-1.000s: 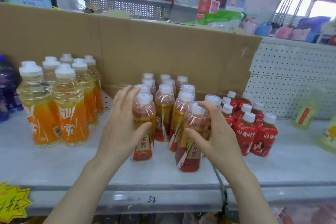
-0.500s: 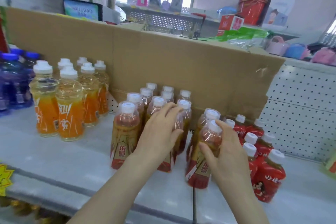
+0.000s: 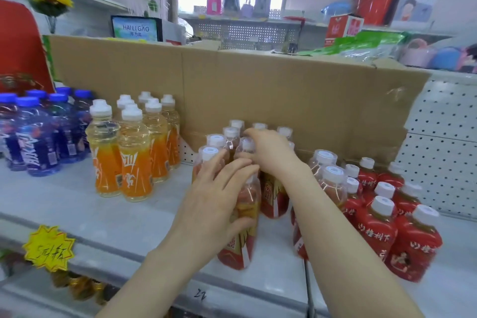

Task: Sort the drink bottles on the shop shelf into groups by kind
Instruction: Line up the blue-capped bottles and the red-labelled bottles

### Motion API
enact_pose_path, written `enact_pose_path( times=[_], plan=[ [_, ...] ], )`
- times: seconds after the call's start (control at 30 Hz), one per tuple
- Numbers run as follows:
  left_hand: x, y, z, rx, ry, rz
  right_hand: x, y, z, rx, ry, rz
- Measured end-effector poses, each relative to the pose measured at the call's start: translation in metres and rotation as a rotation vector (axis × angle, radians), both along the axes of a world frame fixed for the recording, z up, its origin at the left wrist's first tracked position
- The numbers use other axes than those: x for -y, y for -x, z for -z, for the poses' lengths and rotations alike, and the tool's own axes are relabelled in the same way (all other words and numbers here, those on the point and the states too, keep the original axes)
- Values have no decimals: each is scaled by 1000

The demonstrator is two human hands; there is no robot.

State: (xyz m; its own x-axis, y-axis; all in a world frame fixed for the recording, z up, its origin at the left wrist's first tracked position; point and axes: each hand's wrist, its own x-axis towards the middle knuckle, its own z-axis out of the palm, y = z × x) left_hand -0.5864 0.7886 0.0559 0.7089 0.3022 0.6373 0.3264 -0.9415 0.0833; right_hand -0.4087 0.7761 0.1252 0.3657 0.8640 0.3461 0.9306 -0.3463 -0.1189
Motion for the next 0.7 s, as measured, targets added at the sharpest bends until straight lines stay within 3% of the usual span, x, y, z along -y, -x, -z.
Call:
enact_pose_path(
  times=[0.07,0.43,0.57,0.7],
  plan=[
    [-5,2,6,12,36,33,-7,-3,2,-5,66,10],
    [-10,-6,4,91,11,83,-4,-17,15,44,-11,-17],
    [-13,-17,5,96,-35,18,10,-29,19,-9,-104,153],
    [-20,-33,4,70,-64,-38,23,-37,21,-53,-62,225]
  ],
)
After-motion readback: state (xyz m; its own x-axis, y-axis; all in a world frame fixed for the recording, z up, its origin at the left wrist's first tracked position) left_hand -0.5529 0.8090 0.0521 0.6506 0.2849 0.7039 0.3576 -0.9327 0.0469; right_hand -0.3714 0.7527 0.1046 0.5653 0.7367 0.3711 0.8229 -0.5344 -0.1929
